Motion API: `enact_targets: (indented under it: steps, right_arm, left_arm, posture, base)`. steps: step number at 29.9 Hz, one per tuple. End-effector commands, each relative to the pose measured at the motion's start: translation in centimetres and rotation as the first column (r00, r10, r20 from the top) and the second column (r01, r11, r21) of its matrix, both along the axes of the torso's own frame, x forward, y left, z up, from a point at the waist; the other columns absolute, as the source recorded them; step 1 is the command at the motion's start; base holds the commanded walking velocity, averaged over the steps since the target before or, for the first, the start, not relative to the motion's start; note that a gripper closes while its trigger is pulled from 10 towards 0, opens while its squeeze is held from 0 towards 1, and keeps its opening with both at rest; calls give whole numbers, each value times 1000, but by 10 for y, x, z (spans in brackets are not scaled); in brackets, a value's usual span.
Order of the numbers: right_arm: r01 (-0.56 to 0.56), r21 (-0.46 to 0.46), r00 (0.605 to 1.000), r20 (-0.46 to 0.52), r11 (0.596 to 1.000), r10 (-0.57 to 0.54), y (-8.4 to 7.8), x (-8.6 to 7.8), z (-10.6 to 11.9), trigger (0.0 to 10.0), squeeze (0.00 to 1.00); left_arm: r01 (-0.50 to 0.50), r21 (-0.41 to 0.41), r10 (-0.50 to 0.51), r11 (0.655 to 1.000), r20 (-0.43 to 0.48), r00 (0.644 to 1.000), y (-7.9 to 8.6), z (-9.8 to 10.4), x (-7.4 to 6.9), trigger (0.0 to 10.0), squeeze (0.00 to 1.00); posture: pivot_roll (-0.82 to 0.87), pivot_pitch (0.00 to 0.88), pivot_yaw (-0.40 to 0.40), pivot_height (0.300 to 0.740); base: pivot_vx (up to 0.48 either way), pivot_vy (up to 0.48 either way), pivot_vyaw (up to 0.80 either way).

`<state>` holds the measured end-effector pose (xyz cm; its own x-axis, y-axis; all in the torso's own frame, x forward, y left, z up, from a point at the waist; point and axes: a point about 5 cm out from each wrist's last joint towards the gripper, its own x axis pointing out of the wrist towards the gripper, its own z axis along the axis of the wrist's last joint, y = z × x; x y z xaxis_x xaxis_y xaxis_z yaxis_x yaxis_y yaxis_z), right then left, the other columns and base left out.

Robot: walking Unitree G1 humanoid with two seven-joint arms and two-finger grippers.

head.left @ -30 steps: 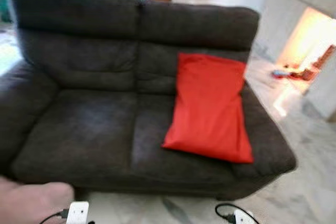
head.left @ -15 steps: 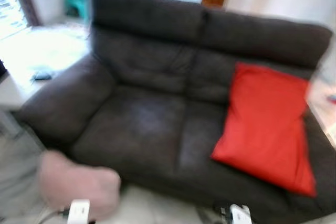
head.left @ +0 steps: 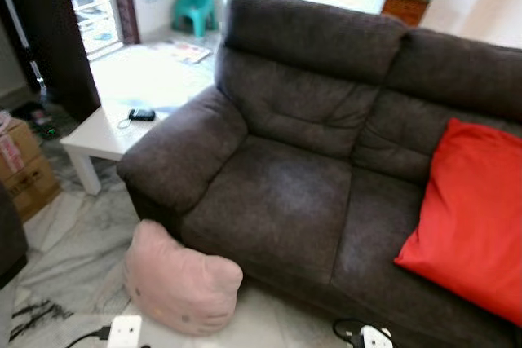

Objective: Move the pillow to the sofa from floor

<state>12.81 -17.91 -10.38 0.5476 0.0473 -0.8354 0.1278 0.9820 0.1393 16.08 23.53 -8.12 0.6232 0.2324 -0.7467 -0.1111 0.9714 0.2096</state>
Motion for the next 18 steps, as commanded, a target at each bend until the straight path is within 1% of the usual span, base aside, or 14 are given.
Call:
enact_targets:
  steps: [1,18]
  right_arm:
    - [29,-14,1000,-4,999,-29,-9,-1,0,10000,0]
    - [21,-8,1000,-1,1000,-21,-7,-1,0,10000,0]
  left_arm:
    - [4,-29,-4,1000,1,1000,-8,-2,-1,10000,0]
    - [-2,-30,2,1000,-7,1000,-5,-2,-2,10000,0]
  posture:
    - [164,0,-106,740]
    - [167,0,-108,740]
  base:
    - [0,352,0]
    - [0,353,0]
